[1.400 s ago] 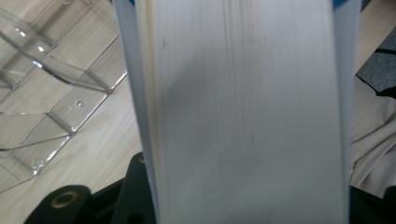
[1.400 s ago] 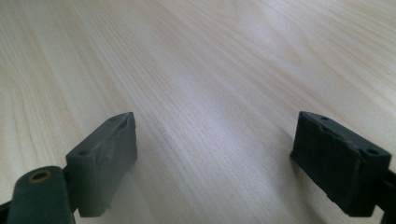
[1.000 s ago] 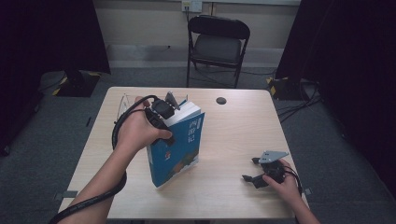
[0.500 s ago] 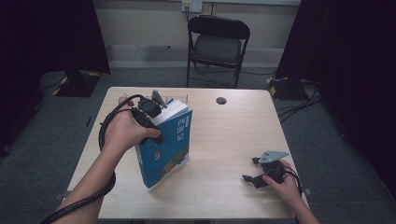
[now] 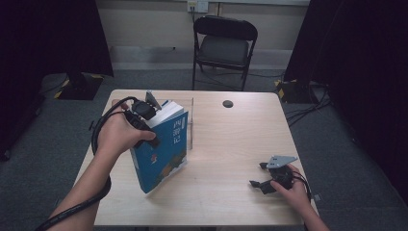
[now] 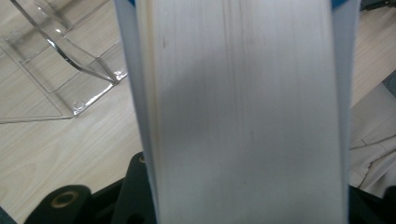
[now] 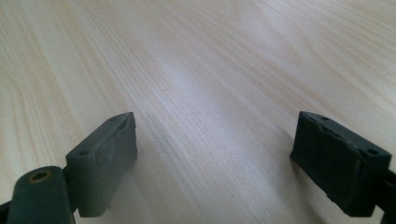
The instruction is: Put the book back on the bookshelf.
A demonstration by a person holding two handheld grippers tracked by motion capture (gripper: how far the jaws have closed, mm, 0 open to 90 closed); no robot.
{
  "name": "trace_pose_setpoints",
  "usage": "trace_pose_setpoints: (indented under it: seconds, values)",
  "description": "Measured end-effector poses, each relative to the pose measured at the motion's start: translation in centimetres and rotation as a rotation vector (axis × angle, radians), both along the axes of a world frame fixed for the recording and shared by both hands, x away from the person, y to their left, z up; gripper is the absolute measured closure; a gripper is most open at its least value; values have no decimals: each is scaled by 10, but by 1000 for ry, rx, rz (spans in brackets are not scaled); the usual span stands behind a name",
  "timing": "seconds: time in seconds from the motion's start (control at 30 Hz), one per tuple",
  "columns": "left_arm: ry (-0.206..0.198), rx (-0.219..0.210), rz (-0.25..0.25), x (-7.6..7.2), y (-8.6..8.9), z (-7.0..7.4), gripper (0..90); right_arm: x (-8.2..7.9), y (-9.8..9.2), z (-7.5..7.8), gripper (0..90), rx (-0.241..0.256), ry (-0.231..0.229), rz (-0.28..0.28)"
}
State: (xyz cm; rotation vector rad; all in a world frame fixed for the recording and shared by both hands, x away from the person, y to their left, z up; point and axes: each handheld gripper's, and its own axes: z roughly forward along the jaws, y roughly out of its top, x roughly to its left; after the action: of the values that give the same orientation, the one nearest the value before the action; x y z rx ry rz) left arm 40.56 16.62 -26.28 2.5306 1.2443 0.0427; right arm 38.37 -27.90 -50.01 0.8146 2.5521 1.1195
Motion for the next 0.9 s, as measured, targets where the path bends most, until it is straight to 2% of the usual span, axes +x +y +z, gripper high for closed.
trace_pose_setpoints:
  seconds: [0.13,0.37,0.5,0.63,0.67,0.7,0.73,0.9]
  values:
    - [3,6,3,3,1,2,617,0,0,0,130,0,0,0]
    - [12,-16,35,9,3,1,618,0,0,0,130,0,1,0]
    - [5,4,33,13,-1,2,618,0,0,0,130,0,1,0]
    - [4,-8,51,18,-1,2,618,0,0,0,130,0,1,0]
    - [0,-15,69,18,-2,1,618,0,0,0,130,0,0,0]
    - [1,-11,55,20,-1,2,618,0,0,0,130,0,1,0]
    - [3,-26,77,20,-1,1,618,0,0,0,130,0,0,0]
    - [-5,-8,88,24,-4,4,618,0,0,0,130,-3,0,-1]
